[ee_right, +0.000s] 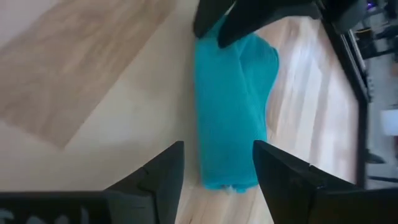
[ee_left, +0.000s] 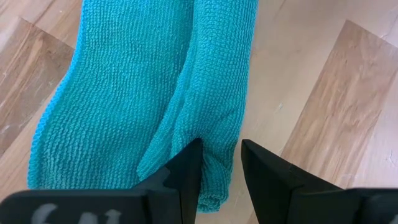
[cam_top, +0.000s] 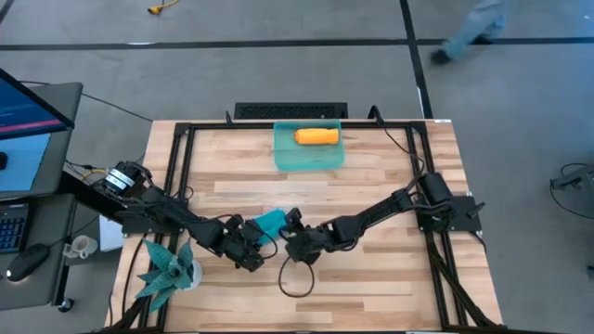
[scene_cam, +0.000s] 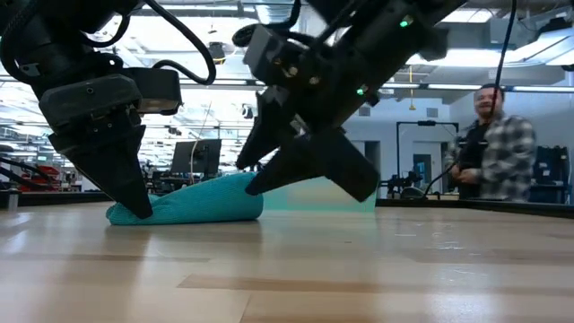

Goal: Roll microfiber towels into tight, uniform cylinder then place into a basket
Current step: Roll the blue microfiber cloth on the table

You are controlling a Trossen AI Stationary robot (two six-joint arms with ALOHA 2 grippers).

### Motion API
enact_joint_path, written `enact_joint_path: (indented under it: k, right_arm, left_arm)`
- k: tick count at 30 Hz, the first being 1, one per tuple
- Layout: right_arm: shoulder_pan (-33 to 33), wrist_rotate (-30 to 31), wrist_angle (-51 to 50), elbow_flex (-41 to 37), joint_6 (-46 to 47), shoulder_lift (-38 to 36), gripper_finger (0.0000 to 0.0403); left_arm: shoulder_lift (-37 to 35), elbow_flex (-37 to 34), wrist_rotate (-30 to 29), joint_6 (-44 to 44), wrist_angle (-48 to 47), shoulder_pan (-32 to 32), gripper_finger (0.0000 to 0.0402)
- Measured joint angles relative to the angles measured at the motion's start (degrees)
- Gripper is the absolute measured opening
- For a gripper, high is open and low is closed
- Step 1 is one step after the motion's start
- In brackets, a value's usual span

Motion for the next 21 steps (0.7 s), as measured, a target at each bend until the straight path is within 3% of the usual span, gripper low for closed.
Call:
enact_joint_path:
  k: [9, 21]
  right_arm:
    - [-4.6, -10.1, 0.8, 0.0, 4.8, 0.6, 0.0213]
    - [-8.1, -15.3, 2.3, -0.8, 9.5, 3.5, 0.0188]
  left_arm:
    - [0.0, 0.0, 0.0, 0.6, 0.0, 0.0, 0.0111]
    - [0.0, 0.0, -0.8, 4.7, 0.1, -0.1, 0.0111]
